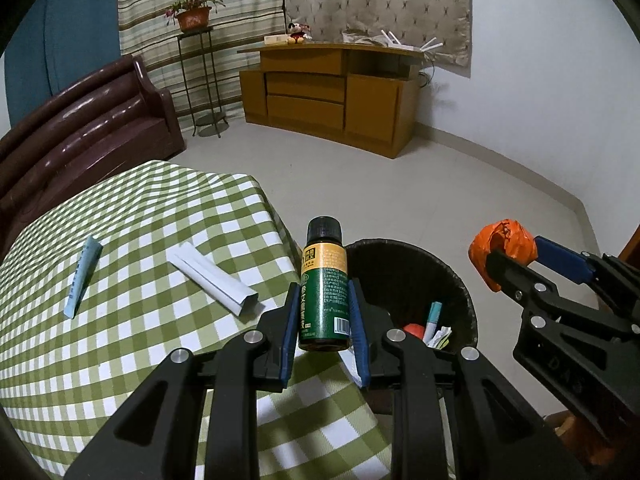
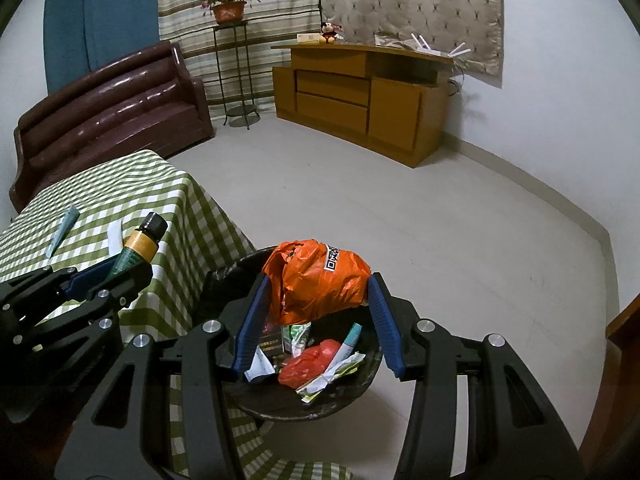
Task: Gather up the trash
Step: 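Carry both items over the black bin and open both grippers, then move both tools back over the remaining tubes on the table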
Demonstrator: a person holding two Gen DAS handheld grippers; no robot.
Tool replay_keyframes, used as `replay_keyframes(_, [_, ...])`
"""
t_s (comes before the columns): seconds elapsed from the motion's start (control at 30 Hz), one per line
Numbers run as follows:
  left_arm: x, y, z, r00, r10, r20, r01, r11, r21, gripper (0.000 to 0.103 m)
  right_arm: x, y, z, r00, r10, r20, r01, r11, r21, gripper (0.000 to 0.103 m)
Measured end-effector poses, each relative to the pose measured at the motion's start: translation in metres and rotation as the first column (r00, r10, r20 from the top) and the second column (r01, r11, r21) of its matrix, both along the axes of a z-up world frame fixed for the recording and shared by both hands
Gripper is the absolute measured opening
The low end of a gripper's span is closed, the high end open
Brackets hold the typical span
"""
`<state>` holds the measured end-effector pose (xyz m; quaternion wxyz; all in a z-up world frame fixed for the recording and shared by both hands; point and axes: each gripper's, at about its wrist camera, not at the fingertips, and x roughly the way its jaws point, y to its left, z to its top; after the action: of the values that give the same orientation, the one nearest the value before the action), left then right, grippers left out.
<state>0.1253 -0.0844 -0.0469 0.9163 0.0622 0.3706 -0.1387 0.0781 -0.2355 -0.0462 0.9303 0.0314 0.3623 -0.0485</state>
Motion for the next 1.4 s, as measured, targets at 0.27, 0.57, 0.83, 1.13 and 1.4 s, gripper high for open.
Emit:
replay_keyframes(0.27, [0.011, -0.010, -0.003, 1.000, 0.005, -0.016, -0.005, 1.000, 0.012, 0.025, 0.004, -0.004, -0.006, 1.000, -0.008, -0.009, 0.008, 1.000, 0.007, 0.049])
replay_keyframes(0.57, [0.012, -0.014, -0.005, 1.000, 0.017, -0.015, -0.016, 1.000, 0.024, 0.036, 0.006, -0.010, -0.006, 1.000, -0.024, -0.008, 0.024, 1.000, 0.018, 0.056])
replay_keyframes(0.83, [0.010, -0.012, -0.003, 1.000, 0.029, -0.008, -0.029, 0.999, 0.027, 0.049, 0.007, -0.012, -0.004, 0.999, -0.041, -0.005, 0.041, 0.999, 0.016, 0.062])
replay_keyframes(1.13, [0.007, 0.005, 0.003, 0.998, 0.055, -0.011, -0.055, 0.998, 0.014, 0.059, 0.006, -0.004, 0.001, 1.000, -0.018, 0.004, 0.018, 1.000, -0.006, 0.070])
replay_keyframes(1.4, [0.000, 0.041, 0.007, 0.993, 0.117, -0.007, -0.117, 0.993, 0.009, 0.062, 0.011, 0.031, 0.007, 0.998, 0.055, 0.011, -0.054, 0.998, -0.038, 0.071])
